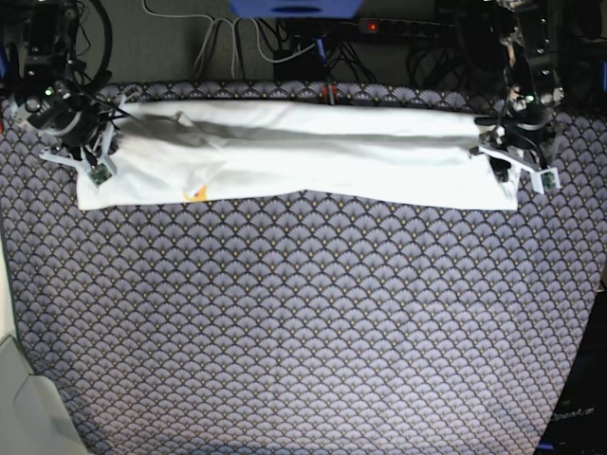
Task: Fold the T-shirt properly
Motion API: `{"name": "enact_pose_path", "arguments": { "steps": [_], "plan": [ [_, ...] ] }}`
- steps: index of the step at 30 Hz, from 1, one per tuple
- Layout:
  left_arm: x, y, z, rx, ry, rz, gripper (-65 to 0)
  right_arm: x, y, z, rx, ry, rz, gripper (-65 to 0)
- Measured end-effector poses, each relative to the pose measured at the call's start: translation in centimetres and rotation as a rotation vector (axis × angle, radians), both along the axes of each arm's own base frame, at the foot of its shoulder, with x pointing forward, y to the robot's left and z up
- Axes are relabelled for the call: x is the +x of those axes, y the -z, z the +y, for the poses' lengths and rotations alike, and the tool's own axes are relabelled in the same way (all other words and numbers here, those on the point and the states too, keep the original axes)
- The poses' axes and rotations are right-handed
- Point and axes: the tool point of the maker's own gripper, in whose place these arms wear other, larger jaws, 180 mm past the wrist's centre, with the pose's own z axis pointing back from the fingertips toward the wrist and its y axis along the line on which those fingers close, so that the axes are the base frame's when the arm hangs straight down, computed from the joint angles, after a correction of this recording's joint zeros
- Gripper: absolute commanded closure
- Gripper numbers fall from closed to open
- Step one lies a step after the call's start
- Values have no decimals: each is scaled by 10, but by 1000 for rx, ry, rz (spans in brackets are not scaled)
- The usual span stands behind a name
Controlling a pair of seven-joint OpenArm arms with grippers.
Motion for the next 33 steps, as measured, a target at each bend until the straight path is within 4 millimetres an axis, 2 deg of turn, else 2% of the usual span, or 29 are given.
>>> {"name": "enact_pose_path", "arguments": {
  "steps": [9,16,23,26,30,31,33],
  "plan": [
    [-2,1,1,-2,-6,2,-337,0,0,0,0,0,-1,0],
    [-6,13,7,-17,-22,-18,-334,1,-1,0,0,0,-3,0],
    [-5,13,6,-19,-24,-24,-329,1,-1,0,0,0,-3,0],
    [-5,14,5,-24,-18,-24,-238,1,-1,0,0,-1,-4,0],
    [-3,14,-1,-35,5,-29,-30,1,-1,0,0,0,-3,0],
    [-3,14,-2,-37,5,-30,0,1,-1,0,0,0,-3,0],
    [-3,14,-2,-37,6,-30,-11,1,-1,0,0,-1,-4,0]
  ]
}}
